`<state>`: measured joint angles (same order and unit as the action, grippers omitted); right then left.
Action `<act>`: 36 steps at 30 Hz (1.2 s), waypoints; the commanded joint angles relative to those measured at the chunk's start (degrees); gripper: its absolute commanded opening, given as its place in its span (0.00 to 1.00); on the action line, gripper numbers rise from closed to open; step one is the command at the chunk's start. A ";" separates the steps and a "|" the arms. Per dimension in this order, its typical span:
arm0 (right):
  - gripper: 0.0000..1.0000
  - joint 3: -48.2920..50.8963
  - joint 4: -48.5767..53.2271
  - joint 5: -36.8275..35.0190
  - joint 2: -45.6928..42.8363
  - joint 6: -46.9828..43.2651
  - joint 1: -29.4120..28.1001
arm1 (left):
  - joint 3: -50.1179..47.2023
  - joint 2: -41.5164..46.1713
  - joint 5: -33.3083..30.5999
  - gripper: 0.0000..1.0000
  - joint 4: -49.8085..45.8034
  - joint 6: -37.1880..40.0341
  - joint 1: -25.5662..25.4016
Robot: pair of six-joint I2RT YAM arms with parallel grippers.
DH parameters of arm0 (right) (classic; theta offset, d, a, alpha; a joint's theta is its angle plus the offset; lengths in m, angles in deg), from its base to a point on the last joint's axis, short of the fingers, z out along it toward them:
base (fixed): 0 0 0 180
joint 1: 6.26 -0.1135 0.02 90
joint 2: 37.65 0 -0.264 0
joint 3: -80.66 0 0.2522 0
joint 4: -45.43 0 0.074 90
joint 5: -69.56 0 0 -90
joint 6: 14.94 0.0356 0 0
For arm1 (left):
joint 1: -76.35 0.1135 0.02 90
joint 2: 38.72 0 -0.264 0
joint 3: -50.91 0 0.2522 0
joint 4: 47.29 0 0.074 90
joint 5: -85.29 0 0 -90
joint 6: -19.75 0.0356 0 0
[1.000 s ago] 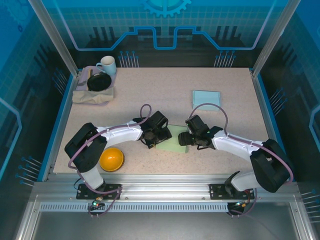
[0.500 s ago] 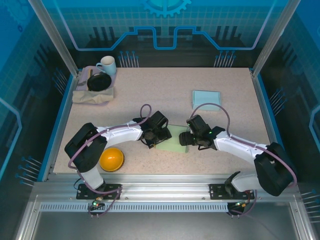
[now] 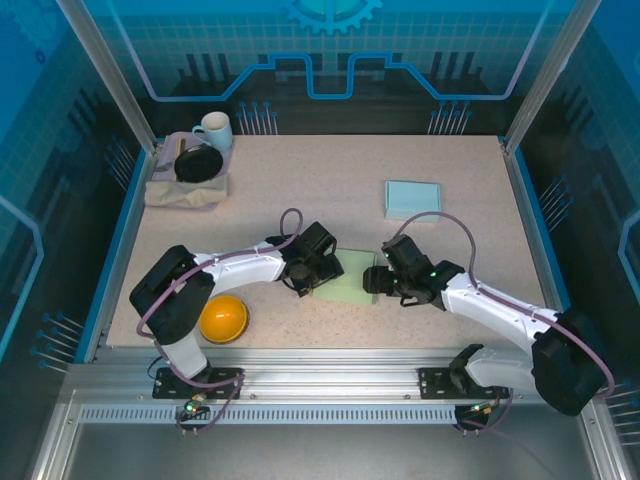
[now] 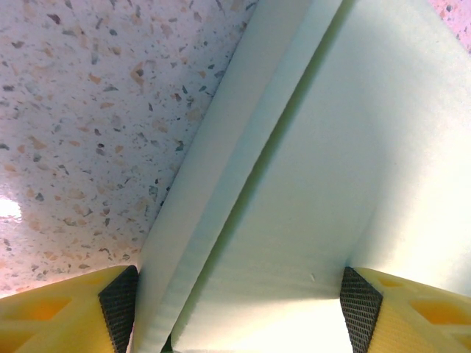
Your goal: Fold the paper box
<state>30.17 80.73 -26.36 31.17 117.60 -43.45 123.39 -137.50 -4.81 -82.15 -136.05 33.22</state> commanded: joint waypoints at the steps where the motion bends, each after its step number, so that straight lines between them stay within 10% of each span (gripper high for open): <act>1: 0.64 1.82 -3.45 1.91 1.49 4.05 -1.39 | -1.24 -1.50 0.27 0.75 -1.63 -0.59 -0.30; 36: 0.37 2.45 -5.03 1.05 1.94 7.80 -6.63 | -1.54 -1.23 -0.25 0.75 -1.92 -0.58 -0.35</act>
<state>32.47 75.55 -24.65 34.18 126.43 -48.76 123.32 -137.52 -4.84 -82.11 -136.23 33.22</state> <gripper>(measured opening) 0.365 0.748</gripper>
